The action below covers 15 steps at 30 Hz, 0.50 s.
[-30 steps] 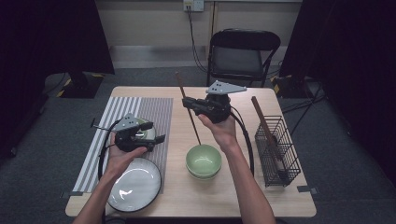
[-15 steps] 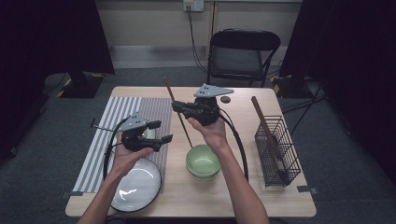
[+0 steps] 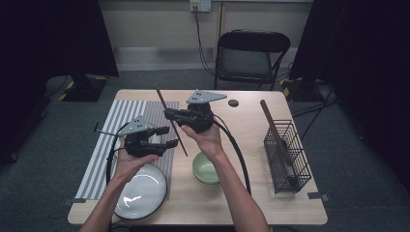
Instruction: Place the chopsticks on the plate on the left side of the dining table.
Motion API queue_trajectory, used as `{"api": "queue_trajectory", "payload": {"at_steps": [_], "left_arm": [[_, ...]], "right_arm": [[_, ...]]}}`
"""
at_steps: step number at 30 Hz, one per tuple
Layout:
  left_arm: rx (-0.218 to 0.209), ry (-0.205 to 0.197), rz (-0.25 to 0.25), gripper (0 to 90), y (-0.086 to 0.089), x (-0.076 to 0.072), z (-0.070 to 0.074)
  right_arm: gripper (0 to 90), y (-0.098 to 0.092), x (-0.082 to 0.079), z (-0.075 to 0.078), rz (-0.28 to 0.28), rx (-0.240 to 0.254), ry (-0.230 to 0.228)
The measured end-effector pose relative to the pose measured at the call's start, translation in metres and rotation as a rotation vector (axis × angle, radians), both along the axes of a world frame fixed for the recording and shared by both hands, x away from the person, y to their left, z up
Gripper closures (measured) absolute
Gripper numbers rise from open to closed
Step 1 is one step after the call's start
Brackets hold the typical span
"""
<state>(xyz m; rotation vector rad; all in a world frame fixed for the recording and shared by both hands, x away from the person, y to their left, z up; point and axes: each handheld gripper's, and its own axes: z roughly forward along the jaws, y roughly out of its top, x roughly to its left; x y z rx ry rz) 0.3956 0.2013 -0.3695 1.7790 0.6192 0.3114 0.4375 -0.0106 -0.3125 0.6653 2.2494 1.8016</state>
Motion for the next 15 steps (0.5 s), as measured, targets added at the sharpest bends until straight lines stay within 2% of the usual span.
{"api": "queue_trajectory", "payload": {"at_steps": [3, 5, 7, 9, 13, 15], "left_arm": [[0.014, -0.004, -0.012, 47.2, -0.0021, 0.0005, -0.0015], [-0.001, 0.001, -0.012, 52.0, -0.003, 0.0007, -0.0033], [0.007, -0.001, 0.001, 55.5, -0.0031, 0.0022, -0.0051], [0.008, -0.003, 0.01, 63.5, -0.002, 0.0038, -0.0079], [-0.014, 0.013, 0.012, 70.0, 0.0017, 0.0057, -0.0104], [0.0, 0.002, 0.016, 72.4, 0.0043, 0.0066, -0.0099]], "right_arm": [[85.9, 0.0041, -0.001, -0.0018, 0.009, 0.001, 0.005], [85.9, 0.0064, -0.0018, -0.0027, 0.014, 0.003, 0.006], [85.9, 0.0084, -0.0031, -0.003, 0.025, 0.009, 0.007], [85.9, 0.01, -0.0046, -0.0026, 0.032, 0.01, 0.005], [85.9, 0.011, -0.0069, -0.0019, 0.038, 0.017, 0.001], [85.9, 0.0098, -0.0068, -0.0015, 0.038, 0.019, 0.0]]}}
